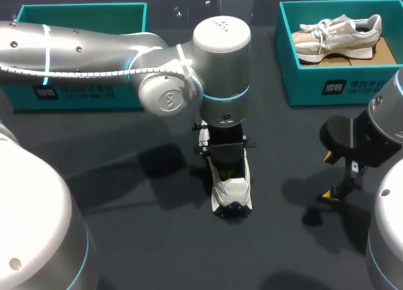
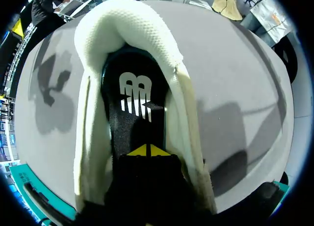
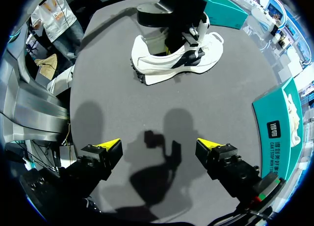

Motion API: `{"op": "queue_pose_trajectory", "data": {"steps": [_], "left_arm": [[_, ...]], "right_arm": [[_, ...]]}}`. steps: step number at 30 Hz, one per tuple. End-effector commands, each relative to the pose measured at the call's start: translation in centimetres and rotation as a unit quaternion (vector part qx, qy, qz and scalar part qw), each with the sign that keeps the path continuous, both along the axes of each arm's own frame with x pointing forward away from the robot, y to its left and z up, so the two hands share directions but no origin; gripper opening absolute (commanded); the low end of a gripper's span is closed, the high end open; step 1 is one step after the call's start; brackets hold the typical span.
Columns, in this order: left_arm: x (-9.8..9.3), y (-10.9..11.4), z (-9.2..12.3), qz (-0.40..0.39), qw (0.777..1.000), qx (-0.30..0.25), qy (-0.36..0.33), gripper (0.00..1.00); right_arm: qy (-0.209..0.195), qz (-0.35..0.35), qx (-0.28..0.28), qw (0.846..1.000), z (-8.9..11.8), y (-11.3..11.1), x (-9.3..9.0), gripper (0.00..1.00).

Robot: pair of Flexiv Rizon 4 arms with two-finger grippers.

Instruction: Take the shoe out of the shoebox, open the shoe tongue, remove and reinsert the insole, then place the shoe into the shoebox

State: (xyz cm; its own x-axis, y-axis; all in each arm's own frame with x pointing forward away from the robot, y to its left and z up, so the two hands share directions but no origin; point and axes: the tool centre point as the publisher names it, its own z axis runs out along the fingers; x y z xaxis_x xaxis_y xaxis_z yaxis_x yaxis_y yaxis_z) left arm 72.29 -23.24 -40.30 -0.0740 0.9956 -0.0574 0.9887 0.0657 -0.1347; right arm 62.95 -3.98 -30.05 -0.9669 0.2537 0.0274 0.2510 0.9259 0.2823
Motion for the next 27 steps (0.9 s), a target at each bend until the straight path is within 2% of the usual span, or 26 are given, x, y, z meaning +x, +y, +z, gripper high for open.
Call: {"op": "queue_pose_trajectory", "data": {"steps": [1,5,8,11,13,16,21,27], "left_arm": [[-1.1,0.0,0.9,-0.015,0.999,-0.027,0.011,0.0],[-3.1,-0.9,2.7,-0.035,0.999,-0.035,0.02,0.0],[-4.5,-1.3,3.2,-0.047,0.998,-0.028,0.027,0.0],[-5.6,-1.3,2.8,-0.052,0.998,-0.016,0.042,0.0],[-5.8,-1.4,1.7,-0.05,0.997,-0.005,0.051,0.0],[-5.5,-1.4,-0.9,-0.037,0.997,0.005,0.061,0.0],[-3.6,-1.0,-4.8,-0.026,0.998,0.002,0.049,0.0],[-0.7,-0.3,-5.9,-0.011,1.0,0.002,0.016,0.0]], "right_arm": [[-0.002,0.0,0.0,1.0,0.0,0.0,-0.2,1.0],[-0.002,0.0,0.0,1.0,0.0,0.0,-0.2,1.0],[-0.002,0.0,0.0,1.0,0.0,0.0,-0.2,1.0],[-0.002,0.0,0.0,1.0,0.0,0.0,-0.2,1.0],[-0.002,0.0,0.0,1.0,0.0,0.0,-0.2,1.0],[-0.002,0.0,0.0,1.0,0.0,0.0,-0.2,1.0],[-0.002,0.0,0.0,1.0,0.0,0.0,-0.2,1.0],[-0.002,0.0,0.0,1.0,0.0,0.0,-0.2,1.0]]}}
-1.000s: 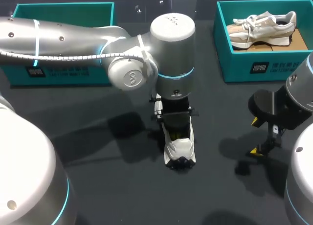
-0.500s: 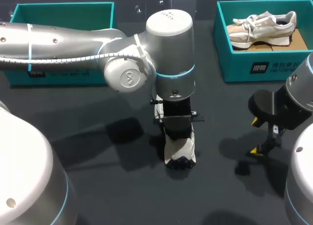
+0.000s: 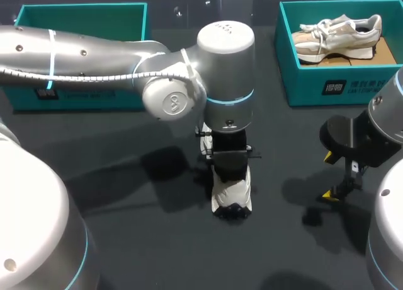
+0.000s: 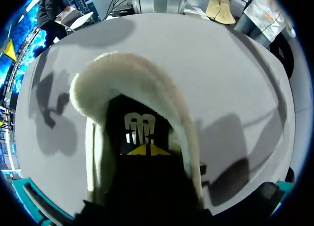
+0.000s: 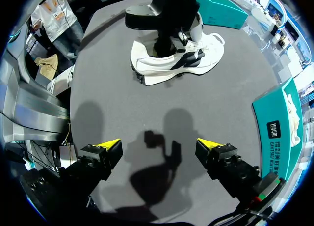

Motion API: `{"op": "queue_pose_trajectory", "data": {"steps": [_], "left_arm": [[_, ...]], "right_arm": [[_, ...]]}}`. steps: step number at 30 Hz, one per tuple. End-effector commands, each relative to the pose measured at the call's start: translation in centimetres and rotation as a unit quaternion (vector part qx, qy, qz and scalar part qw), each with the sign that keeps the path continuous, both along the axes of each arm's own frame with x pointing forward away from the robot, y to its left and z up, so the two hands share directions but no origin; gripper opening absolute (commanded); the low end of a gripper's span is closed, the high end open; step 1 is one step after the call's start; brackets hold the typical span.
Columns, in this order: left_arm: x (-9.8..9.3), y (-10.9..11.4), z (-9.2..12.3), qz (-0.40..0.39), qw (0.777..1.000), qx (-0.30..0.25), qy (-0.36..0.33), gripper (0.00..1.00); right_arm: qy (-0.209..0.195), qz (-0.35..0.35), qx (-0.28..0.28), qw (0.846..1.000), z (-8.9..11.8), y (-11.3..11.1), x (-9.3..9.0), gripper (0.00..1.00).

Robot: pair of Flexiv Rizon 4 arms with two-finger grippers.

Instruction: Take the shoe out of the shoebox, open the shoe tongue, remove and reinsert the insole, then place the shoe into the shoebox

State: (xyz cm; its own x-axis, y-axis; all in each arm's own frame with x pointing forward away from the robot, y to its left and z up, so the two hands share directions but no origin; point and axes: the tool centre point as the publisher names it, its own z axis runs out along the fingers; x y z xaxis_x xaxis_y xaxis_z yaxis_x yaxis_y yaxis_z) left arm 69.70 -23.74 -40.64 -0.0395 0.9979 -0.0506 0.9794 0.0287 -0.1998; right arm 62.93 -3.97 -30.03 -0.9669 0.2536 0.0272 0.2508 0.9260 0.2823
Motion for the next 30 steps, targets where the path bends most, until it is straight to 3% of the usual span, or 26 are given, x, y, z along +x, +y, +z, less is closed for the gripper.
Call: {"op": "queue_pose_trajectory", "data": {"steps": [1,7,17,25,30], "left_arm": [[2.4,0.3,-5.5,0.012,1.0,0.002,-0.024,0.0],[3.4,0.4,-2.8,0.017,0.999,-0.013,-0.032,0.0],[-0.1,-0.3,3.0,-0.015,0.999,-0.041,0.026,0.0],[-0.7,-0.9,5.3,-0.032,0.998,-0.026,0.038,0.0],[-0.7,-0.9,5.3,-0.032,0.998,-0.026,0.038,0.0]], "right_arm": [[-0.002,0.0,0.0,1.0,-0.1,-0.1,-0.2,1.0],[-0.002,0.0,0.0,1.0,-0.1,-0.1,-0.2,1.0],[-0.002,0.0,0.0,1.0,-0.1,-0.1,-0.2,1.0],[-0.002,0.0,0.0,1.0,-0.1,-0.1,-0.2,1.0],[-0.002,0.0,0.0,1.0,-0.1,-0.1,-0.2,1.0]]}}
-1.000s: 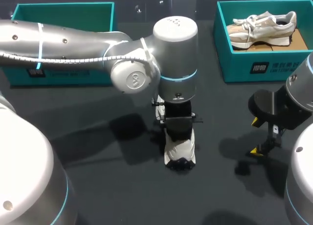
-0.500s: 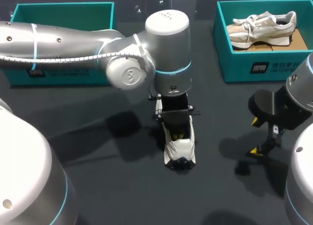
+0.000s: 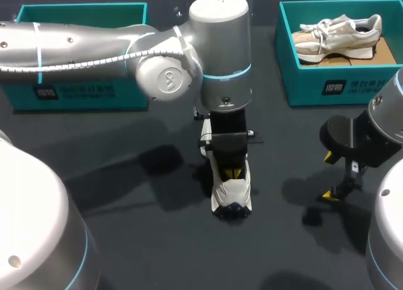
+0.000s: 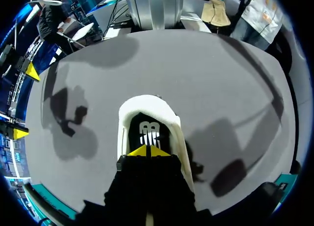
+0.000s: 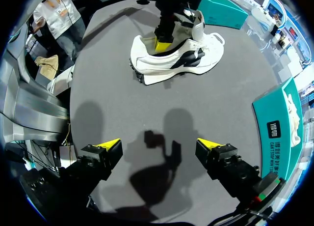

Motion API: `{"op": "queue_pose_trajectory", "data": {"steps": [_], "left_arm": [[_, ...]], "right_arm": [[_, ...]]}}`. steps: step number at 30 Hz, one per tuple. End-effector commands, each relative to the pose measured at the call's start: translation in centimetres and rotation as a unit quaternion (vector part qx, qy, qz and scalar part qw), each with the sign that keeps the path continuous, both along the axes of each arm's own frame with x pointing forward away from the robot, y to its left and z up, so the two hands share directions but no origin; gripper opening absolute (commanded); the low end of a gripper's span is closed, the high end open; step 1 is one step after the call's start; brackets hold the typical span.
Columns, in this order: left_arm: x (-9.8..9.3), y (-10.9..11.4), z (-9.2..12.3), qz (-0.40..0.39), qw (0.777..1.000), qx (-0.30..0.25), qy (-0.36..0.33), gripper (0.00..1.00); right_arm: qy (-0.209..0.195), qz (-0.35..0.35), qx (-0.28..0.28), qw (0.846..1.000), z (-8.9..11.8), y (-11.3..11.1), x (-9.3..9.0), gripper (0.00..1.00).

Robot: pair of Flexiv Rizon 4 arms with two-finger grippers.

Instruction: Take the shoe out of the shoebox, open the shoe tongue, remove and reinsert the insole, then place the shoe into the shoebox

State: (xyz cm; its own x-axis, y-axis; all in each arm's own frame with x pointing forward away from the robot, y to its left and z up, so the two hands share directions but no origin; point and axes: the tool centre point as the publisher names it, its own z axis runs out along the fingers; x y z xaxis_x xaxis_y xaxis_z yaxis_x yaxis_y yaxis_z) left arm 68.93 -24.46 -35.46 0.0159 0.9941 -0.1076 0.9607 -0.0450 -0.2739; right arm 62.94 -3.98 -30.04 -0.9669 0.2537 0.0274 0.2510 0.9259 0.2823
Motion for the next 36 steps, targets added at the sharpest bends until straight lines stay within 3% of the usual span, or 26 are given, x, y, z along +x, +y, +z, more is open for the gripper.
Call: {"op": "queue_pose_trajectory", "data": {"steps": [1,22,30,36], "left_arm": [[0.1,-0.2,0.2,-0.001,1.0,0.003,0.0,0.0],[0.1,-0.2,0.2,-0.001,1.0,0.003,0.0,0.0],[0.6,-1.3,1.7,0.002,0.999,0.031,0.027,0.0],[0.4,-1.7,0.8,-0.016,0.997,0.057,0.049,0.0]], "right_arm": [[-0.002,0.0,0.0,1.0,0.0,0.0,-0.2,1.0],[-0.002,0.0,0.0,1.0,0.0,0.0,-0.2,1.0],[-0.002,0.0,0.0,1.0,0.0,0.0,-0.2,1.0],[-0.002,0.0,0.0,1.0,0.0,0.0,-0.2,1.0]]}}
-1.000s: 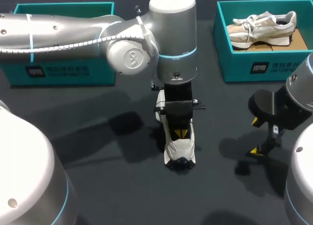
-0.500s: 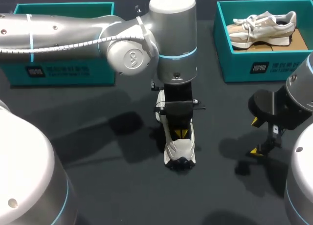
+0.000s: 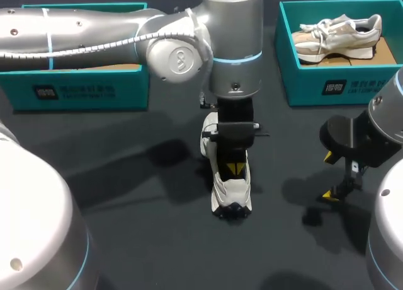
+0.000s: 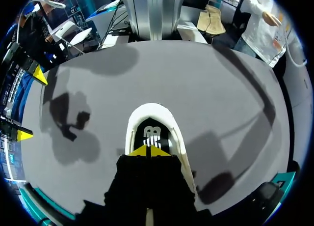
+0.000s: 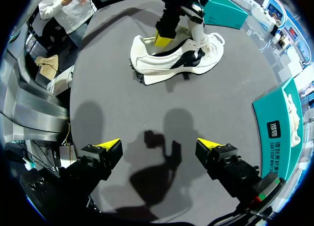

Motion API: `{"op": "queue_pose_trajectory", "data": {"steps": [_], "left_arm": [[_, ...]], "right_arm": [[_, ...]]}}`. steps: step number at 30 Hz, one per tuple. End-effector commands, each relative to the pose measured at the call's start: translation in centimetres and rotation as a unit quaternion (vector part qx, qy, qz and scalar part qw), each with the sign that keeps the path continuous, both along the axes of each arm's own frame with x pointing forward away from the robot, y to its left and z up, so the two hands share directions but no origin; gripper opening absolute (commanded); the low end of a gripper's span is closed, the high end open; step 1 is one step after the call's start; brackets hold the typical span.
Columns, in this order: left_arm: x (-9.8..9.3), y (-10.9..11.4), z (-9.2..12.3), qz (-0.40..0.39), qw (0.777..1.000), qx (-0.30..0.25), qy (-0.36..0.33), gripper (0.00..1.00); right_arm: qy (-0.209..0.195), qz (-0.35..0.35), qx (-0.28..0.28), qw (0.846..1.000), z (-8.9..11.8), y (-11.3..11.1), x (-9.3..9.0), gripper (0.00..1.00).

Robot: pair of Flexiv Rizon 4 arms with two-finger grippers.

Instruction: Take the shoe out of the shoebox, open the shoe tongue, remove and reinsert the insole, then place the shoe into the shoebox

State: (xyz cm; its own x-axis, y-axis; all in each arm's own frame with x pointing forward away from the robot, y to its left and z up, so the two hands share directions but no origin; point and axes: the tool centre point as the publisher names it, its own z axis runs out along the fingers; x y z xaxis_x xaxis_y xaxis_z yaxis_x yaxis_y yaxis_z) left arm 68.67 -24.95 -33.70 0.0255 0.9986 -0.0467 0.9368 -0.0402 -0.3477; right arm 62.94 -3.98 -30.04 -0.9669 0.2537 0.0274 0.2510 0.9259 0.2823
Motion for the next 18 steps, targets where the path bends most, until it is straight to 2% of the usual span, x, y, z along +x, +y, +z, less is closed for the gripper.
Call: {"op": "queue_pose_trajectory", "data": {"steps": [1,5,12,18], "left_arm": [[0.7,-1.1,-1.2,-0.012,0.999,0.027,0.021,0.0],[0.0,-0.6,-1.8,-0.022,0.999,0.031,0.038,0.0],[-1.8,0.8,-2.4,-0.022,0.999,0.024,0.029,0.0],[-2.6,0.9,-2.0,-0.018,0.999,0.009,0.025,0.0]], "right_arm": [[-0.002,0.0,0.0,1.0,0.0,0.0,-0.2,1.0],[-0.002,0.0,0.0,1.0,0.0,0.0,-0.2,1.0],[-0.002,0.0,0.0,1.0,0.0,0.0,-0.2,1.0],[-0.002,0.0,0.0,1.0,0.0,0.0,-0.2,1.0]]}}
